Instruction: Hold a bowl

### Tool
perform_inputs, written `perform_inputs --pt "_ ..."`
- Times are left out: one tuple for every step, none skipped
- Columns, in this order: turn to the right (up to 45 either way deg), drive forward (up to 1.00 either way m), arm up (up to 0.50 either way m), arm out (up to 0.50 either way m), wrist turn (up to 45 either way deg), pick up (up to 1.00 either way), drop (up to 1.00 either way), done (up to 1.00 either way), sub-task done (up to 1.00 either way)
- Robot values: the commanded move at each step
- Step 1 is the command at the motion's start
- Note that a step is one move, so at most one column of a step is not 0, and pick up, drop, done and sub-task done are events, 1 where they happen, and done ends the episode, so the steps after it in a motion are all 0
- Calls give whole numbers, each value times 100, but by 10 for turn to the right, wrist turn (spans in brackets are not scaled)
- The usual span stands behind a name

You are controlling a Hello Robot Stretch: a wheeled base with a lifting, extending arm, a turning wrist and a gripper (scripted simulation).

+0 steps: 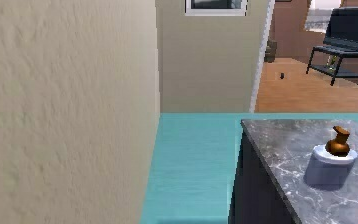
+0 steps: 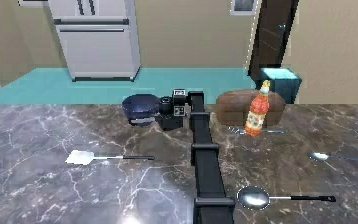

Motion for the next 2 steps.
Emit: perform_inputs --pt "0 0 10 0 0 0 0 0 0" --pt "0 0 0 0 0 0 0 100 0"
